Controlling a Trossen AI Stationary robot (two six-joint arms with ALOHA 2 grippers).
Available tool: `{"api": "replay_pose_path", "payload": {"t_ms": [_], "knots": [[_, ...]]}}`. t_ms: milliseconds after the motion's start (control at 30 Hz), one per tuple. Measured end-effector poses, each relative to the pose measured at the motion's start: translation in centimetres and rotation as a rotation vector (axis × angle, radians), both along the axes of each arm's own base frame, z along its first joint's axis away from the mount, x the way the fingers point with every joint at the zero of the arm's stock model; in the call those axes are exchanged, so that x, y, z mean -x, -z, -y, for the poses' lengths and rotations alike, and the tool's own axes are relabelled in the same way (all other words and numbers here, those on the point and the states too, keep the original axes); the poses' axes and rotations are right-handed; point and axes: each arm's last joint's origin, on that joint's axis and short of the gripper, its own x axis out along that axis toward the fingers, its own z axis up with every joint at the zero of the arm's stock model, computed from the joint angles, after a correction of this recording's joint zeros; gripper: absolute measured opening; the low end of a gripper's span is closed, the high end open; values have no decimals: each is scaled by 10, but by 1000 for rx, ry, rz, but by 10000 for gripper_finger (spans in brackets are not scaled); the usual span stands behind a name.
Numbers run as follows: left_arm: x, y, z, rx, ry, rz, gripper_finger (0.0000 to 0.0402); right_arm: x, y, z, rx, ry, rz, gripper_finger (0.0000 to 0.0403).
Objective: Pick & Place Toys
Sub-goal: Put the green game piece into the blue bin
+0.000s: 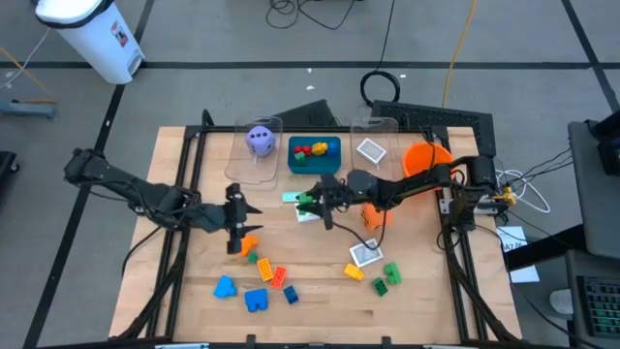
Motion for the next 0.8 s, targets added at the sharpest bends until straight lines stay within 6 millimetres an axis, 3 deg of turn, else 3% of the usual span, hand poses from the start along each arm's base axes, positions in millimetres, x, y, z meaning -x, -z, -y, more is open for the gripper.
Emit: {"api": "replay_pose_path", "payload": {"t_ms": [100, 333, 600, 700, 800], "knots": [[5, 10, 1, 21, -12, -36, 178, -9, -9, 11, 23, 24, -82, 135], [8, 51, 5, 81, -7, 22, 167, -32, -54, 42, 242, 58, -391, 135], [15, 89, 4, 172, 64, 173, 168, -29, -103, 78, 456, 234, -558, 135], [17, 95, 3, 183, 64, 193, 173, -22, -108, 96, 450, 262, -606, 135], [17, 95, 3, 186, 66, 202, 178, -17, -98, 116, 434, 283, -685, 135]]}}
